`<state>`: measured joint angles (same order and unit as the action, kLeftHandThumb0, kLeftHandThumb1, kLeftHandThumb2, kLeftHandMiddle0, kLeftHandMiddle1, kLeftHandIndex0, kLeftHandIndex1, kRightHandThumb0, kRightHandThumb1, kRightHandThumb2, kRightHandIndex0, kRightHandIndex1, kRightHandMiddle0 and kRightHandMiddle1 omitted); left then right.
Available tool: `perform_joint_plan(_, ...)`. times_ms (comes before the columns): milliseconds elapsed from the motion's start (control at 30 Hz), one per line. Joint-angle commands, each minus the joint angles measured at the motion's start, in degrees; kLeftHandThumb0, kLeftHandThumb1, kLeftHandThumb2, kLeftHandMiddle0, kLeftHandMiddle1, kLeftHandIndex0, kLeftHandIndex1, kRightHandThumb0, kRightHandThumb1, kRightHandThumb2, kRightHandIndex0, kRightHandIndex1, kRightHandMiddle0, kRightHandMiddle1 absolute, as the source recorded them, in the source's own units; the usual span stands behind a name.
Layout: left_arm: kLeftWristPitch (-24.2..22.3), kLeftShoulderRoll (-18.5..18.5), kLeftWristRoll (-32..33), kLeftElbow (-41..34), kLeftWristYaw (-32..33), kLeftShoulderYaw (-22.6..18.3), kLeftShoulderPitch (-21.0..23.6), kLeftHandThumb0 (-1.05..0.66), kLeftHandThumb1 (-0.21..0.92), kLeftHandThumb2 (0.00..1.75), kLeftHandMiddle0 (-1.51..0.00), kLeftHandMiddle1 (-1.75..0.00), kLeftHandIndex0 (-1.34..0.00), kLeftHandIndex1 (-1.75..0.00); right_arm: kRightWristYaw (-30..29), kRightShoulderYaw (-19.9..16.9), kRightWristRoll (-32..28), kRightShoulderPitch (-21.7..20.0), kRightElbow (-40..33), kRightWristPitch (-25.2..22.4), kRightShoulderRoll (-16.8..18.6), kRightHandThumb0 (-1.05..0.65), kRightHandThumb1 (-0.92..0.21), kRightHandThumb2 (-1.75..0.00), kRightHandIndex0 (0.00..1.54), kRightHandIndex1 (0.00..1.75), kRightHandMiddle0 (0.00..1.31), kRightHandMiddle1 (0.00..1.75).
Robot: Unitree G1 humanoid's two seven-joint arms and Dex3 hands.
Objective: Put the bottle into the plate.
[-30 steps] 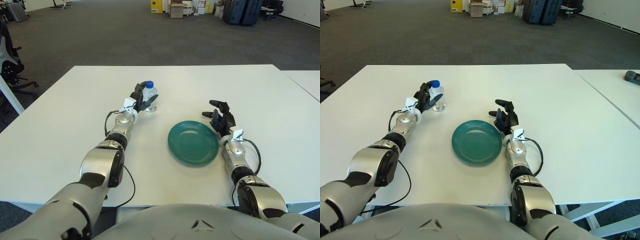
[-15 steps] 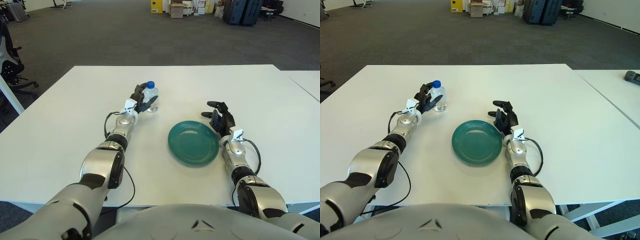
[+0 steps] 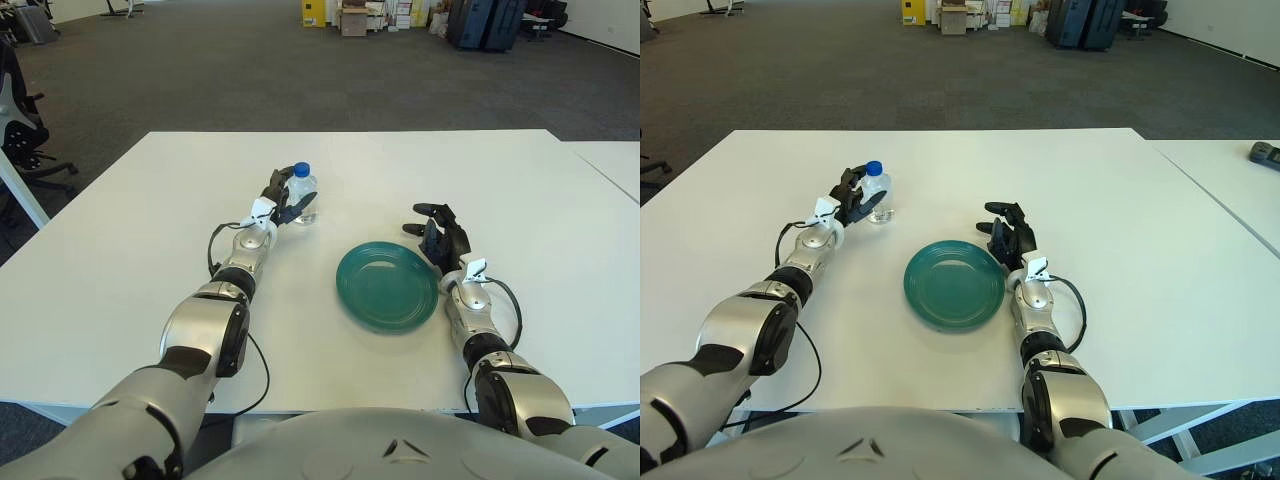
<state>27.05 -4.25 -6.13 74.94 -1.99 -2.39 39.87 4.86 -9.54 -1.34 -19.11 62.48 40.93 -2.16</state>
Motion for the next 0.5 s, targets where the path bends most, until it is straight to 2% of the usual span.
perform_joint_plan(0, -4.11, 0.87, -1.82, 1.96, -1.60, 1.23, -0.54, -0.96, 0.86, 0.13, -0.31, -0.07, 0.00, -0.74, -0.12, -0.64, -1.01, 7.74, 4.19, -0.26, 1.73, -0.64, -0.92, -0.90, 0.58, 0.80, 0.36, 1.20)
perform_joint_plan(367, -6.24, 1.07, -2.78, 2.22, -1.96, 2.40, -0.44, -0.95, 0.86, 0.12, -0.27, -0.05, 0.00, -0.66, -2.08, -0.10, 0.07, 7.93, 4.21, 0.31, 1.45, -0.66, -0.92, -0.91, 0.60, 0.82, 0.41, 1.22)
perform_joint_plan(467, -6.49, 1.21, -3.11, 2.25, -1.57, 2.61, -0.47, -0.92, 0.85, 0.11, -0.28, -0.05, 0.00, -0.70, -2.16, 0.01, 0.11, 7.96, 4.26, 0.40, 1.36, -0.66, -0.92, -0.92, 0.59, 0.82, 0.40, 1.21)
